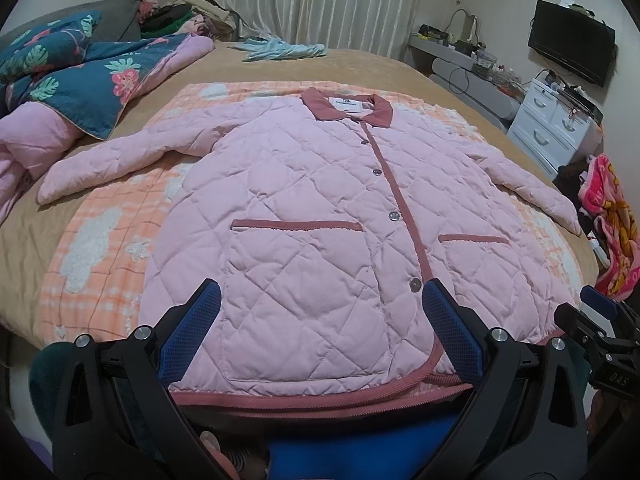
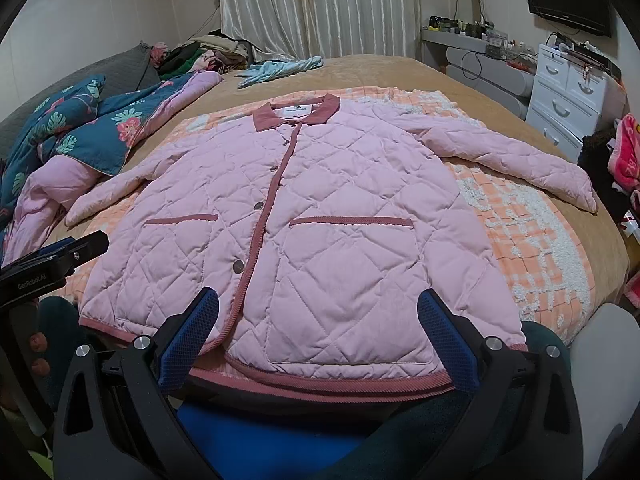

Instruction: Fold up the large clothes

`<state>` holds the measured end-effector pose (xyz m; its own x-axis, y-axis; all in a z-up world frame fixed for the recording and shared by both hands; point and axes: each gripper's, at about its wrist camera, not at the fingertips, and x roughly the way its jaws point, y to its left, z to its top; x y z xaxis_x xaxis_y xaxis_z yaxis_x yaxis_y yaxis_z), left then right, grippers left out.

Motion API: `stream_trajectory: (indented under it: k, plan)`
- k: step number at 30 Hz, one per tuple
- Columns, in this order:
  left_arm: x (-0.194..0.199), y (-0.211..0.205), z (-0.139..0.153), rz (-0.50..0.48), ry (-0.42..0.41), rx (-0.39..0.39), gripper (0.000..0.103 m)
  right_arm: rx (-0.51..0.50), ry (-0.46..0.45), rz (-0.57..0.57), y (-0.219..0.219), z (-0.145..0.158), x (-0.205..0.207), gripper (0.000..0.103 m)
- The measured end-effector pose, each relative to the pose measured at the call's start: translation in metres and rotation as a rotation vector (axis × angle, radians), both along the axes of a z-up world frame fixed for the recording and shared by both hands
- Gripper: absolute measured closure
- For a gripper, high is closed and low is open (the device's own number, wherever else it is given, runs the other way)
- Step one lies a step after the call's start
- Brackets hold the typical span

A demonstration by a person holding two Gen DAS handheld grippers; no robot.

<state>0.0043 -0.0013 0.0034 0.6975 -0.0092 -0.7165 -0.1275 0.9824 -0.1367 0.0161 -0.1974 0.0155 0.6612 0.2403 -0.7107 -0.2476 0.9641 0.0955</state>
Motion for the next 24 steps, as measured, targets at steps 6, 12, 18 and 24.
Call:
stream_trajectory:
  k: [6,12,18,24]
  plan:
    - [-0.0018,-0.0024,0.0013,0.003,-0.004,0.000,0.009,-0.002,-0.002,0.000,0.0004,0.0001,-0.0003,0.004]
    - [-0.0035,-0.0026,0.0014,0.003,-0.004,0.002,0.009,0.000,0.000,0.001,0.0005,0.0003,-0.0003,0.004]
    - [-0.0035,-0.0033,0.0023,0.000,-0.006,0.002,0.009,0.000,0.000,0.001,0.0004,0.0007,-0.0001,0.004]
    - [-0.0046,-0.0017,0.0002,0.001,-0.008,0.006,0.009,0.002,0.003,0.001,0.0007,0.0012,0.0007,0.004]
